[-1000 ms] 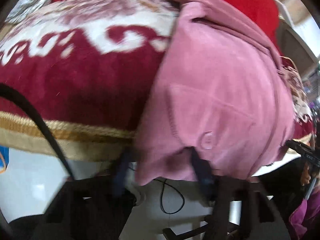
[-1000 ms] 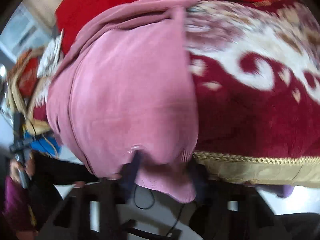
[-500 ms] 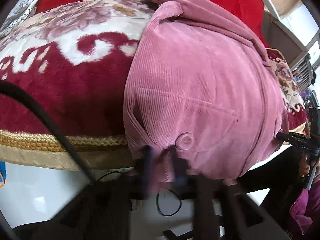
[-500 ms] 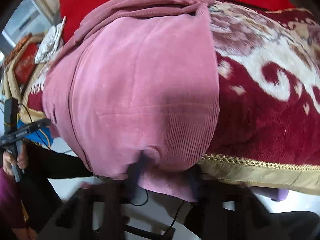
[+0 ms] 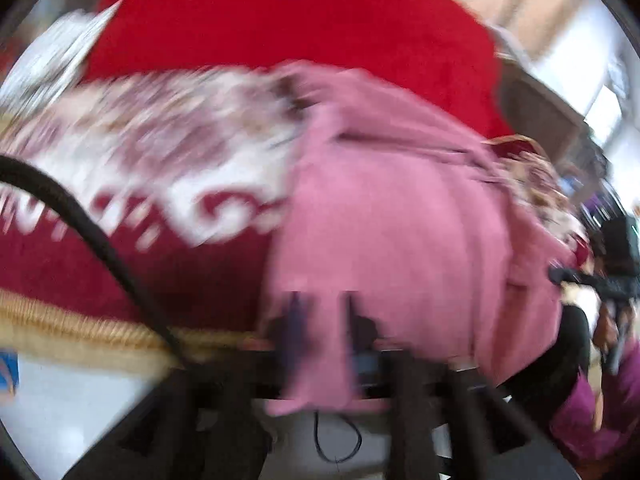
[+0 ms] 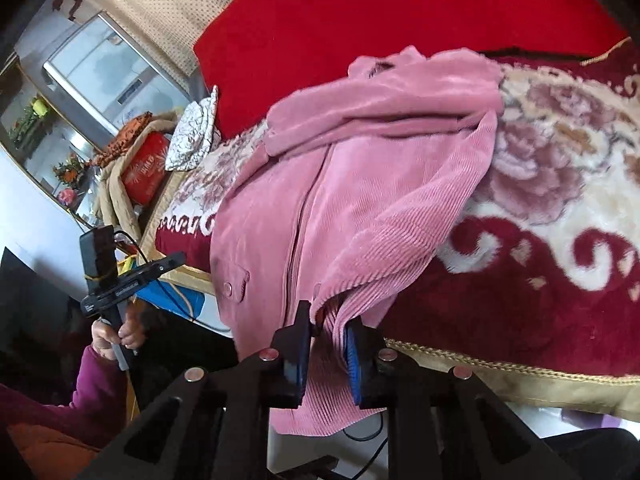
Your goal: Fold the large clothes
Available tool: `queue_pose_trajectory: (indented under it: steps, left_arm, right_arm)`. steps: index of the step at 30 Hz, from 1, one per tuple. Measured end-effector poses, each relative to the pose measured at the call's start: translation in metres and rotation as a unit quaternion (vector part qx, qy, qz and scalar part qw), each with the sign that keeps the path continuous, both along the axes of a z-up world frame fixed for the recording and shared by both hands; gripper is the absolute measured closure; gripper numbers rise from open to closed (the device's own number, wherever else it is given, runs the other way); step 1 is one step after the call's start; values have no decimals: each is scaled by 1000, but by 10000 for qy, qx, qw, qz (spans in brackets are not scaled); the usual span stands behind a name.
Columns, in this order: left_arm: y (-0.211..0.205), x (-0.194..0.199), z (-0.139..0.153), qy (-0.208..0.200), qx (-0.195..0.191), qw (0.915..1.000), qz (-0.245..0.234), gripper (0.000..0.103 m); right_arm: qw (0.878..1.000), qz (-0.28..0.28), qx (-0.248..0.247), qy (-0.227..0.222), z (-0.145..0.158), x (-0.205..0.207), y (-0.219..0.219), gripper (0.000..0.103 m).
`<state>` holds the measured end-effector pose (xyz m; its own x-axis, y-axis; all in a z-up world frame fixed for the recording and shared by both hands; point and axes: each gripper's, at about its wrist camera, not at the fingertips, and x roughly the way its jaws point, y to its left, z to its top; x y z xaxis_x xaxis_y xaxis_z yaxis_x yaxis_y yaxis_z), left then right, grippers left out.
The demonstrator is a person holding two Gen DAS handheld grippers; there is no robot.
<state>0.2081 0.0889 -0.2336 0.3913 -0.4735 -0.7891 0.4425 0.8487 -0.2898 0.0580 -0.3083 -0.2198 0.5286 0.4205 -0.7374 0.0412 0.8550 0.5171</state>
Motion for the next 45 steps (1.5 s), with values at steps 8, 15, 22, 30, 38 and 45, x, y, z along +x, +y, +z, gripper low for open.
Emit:
queue_pose_trajectory:
  steps: [8,15,22,30,38,45]
  left_arm:
    - [-15,-1,-57,459,176,9986,210,34]
    - [-22,6,-77,633,186,9978,-26,60]
    - [-10,11,-76,649,-83,9978,-108,84]
    - [-28,19,-72,692,52,9975,-122,82]
    - [-29,19,-17,525,-845,9937,-517,94]
    - [-35,48,42,312,-1876,9787,-772,97]
  right_arm:
    - [9999,94,75,77,-26,4,5,86]
    - [9999,58,7,114,-39,9,9,86]
    - [9995,15,-218,239,-49,8,9,86]
    - [9966,-222,-206,767,-80,16,-6,78]
    - [9992,-64,-96,384,-59,7,-2,87]
    - [9984,135,335,-425,-1,23,-10,87]
